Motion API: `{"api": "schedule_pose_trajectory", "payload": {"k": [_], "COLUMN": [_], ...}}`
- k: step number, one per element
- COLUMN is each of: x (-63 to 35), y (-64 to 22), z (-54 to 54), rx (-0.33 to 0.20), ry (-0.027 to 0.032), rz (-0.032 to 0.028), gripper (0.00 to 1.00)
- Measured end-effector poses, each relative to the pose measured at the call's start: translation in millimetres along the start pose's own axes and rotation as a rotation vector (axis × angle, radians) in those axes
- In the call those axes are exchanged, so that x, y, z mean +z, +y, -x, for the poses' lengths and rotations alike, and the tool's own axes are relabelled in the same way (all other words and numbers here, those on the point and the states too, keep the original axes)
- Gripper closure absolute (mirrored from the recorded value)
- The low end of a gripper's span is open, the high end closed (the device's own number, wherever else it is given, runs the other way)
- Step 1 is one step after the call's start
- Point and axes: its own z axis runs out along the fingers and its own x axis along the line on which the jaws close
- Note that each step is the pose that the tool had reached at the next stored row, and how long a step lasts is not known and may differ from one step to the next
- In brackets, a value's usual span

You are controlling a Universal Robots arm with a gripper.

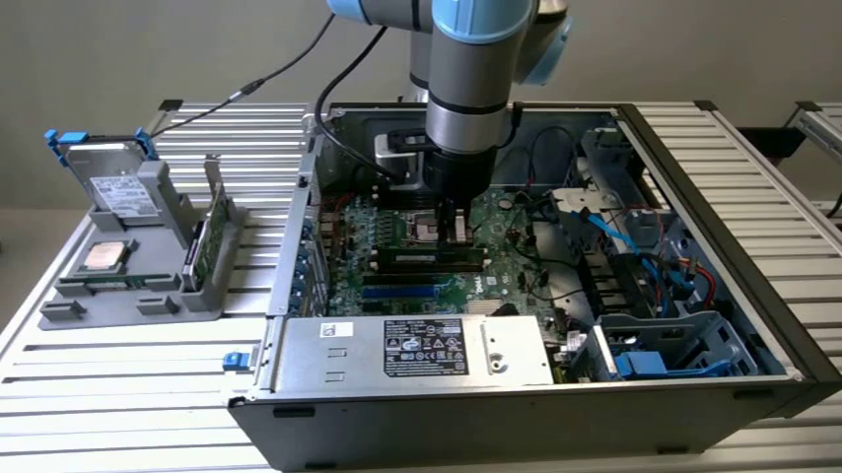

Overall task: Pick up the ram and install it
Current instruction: 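Insert the ram into the slot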

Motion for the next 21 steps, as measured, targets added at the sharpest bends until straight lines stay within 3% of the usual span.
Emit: {"api": "schedule_pose_trajectory", "payload": {"k": [8,21], "x": [0.9,3.0], "y": [0.0,-0.1], "z": [0.0,1.7], "rx": [0.000,0.000], "ry": [0.0047,0.0067], "rz": [0.0002,0.0005], "gripper": [0.86,0.86]}}
